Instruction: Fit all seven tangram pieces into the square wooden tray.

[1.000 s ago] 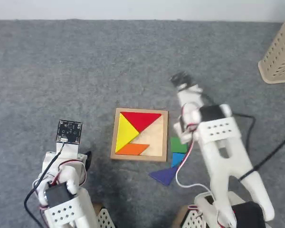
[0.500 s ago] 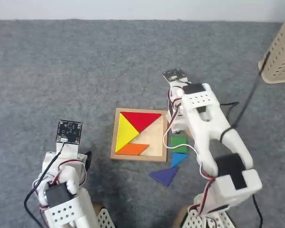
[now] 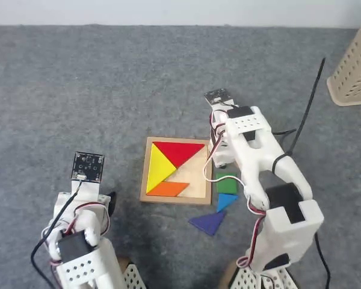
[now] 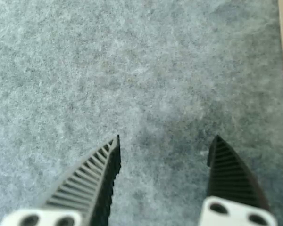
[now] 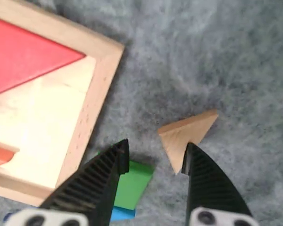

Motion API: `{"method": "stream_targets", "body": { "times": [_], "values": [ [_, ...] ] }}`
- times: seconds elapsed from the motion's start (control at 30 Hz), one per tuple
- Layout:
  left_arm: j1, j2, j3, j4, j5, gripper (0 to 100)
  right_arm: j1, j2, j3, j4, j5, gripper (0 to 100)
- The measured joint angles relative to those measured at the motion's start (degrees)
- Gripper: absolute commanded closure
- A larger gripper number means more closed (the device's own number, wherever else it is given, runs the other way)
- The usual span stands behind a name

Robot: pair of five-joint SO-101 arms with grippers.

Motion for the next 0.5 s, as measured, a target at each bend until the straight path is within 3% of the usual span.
{"method": "stream_targets", "body": {
  "times": [0.5],
  "values": [
    [0.0,0.0,0.0,0.0,0.0,72,5.8,2.2,0.2,-1.6,0.1,81.0]
  ]
}}
